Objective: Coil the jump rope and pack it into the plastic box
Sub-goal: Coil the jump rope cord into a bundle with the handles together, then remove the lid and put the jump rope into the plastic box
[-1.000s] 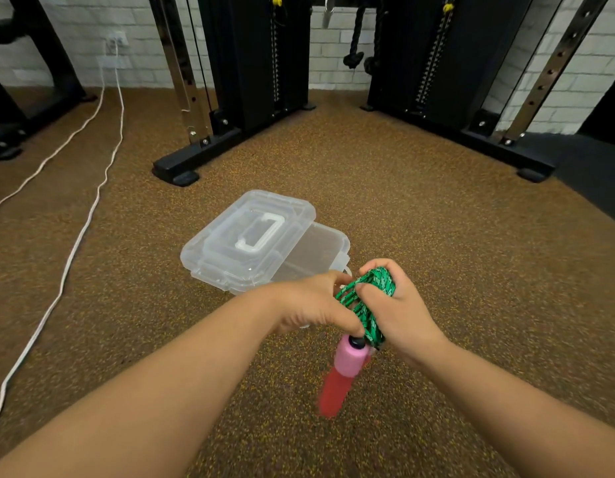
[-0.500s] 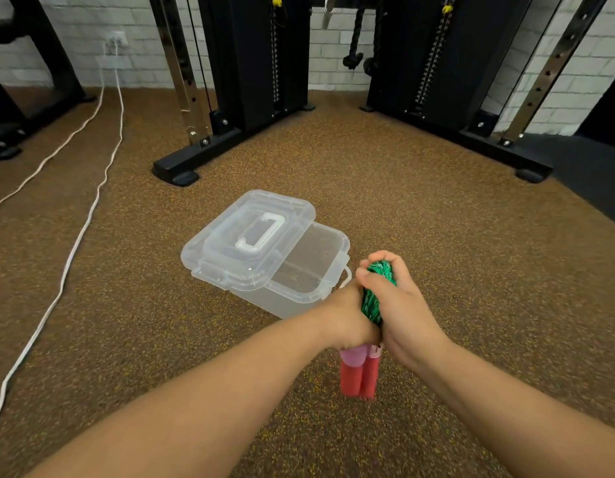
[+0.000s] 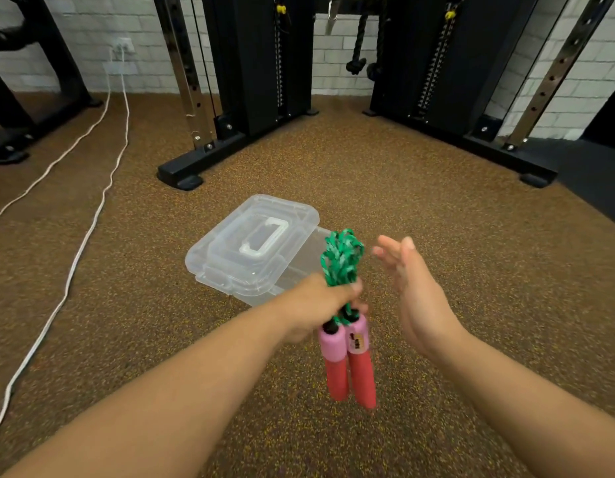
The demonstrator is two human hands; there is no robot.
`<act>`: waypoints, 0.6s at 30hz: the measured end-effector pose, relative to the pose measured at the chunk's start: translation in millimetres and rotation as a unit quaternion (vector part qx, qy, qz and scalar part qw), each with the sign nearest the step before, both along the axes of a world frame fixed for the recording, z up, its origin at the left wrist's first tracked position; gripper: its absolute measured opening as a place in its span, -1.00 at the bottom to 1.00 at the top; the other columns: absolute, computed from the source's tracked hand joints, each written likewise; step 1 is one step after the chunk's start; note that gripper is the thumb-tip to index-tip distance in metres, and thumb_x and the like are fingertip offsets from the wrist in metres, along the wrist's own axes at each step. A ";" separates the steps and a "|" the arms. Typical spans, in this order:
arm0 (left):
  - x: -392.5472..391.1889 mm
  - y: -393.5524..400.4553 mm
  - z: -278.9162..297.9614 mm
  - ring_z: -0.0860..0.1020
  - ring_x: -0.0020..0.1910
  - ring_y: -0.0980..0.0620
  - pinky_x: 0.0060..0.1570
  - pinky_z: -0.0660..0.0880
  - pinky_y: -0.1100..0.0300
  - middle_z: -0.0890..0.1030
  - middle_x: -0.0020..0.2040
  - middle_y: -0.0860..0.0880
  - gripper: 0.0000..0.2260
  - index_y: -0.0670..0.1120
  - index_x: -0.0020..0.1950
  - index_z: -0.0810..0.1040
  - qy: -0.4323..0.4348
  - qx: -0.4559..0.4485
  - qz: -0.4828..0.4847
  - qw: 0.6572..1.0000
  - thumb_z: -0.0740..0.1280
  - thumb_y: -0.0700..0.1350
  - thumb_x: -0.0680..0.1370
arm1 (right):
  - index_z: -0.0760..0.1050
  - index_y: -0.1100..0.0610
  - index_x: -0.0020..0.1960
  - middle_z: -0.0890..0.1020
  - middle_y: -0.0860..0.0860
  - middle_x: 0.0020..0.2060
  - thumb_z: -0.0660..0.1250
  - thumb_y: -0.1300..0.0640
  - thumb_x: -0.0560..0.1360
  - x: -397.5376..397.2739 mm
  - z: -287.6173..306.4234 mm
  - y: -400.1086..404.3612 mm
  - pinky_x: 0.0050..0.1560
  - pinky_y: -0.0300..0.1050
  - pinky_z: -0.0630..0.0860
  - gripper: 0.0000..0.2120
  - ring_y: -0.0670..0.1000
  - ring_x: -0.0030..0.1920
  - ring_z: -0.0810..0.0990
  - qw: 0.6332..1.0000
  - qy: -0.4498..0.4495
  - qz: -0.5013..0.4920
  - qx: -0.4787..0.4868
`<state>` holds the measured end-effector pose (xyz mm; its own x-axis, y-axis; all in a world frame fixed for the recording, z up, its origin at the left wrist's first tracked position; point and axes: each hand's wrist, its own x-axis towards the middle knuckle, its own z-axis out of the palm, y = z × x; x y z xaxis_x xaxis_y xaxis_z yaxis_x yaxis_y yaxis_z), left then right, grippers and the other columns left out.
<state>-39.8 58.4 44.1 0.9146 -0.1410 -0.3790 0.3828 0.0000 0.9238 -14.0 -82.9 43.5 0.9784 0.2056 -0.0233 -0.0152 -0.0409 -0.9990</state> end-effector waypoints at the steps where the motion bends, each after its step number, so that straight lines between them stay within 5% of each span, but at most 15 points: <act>1: 0.8 9.8 0.6 0.65 -0.12 -0.06 0.05 0.57 0.06 0.54 -0.26 -0.08 -0.93 -0.13 -0.09 0.43 0.013 -0.028 0.018 0.999 0.24 -0.21 0.59 | 0.41 -0.15 0.21 0.53 -0.08 0.24 -0.05 -0.20 0.59 2.0 -5.3 -2.5 0.40 -0.07 0.19 -0.65 -0.12 0.32 0.41 1.000 0.010 -0.019 -0.008; 6: -4.9 63.0 -5.0 0.68 -0.32 -0.05 -0.31 0.62 0.13 0.50 -0.34 -0.09 -0.89 -0.19 -0.15 0.42 0.080 -0.064 0.072 0.992 0.25 -0.23 0.58 | 0.45 -0.10 0.17 0.54 -0.03 0.24 0.15 0.06 0.60 5.7 -29.1 2.7 0.34 -0.02 0.36 -0.80 -0.06 0.25 0.48 0.996 0.072 -0.034 -0.049; 18: -17.2 142.8 -18.8 0.68 -0.28 -0.09 -0.24 0.63 0.11 0.53 -0.37 -0.09 -0.97 -0.19 -0.08 0.46 0.127 -0.074 0.103 0.984 0.29 -0.25 0.55 | 0.37 0.07 0.37 0.53 0.01 0.23 0.32 0.02 0.47 48.8 -44.2 119.5 0.33 0.07 0.41 -0.51 0.00 0.22 0.49 0.986 0.133 0.057 -0.080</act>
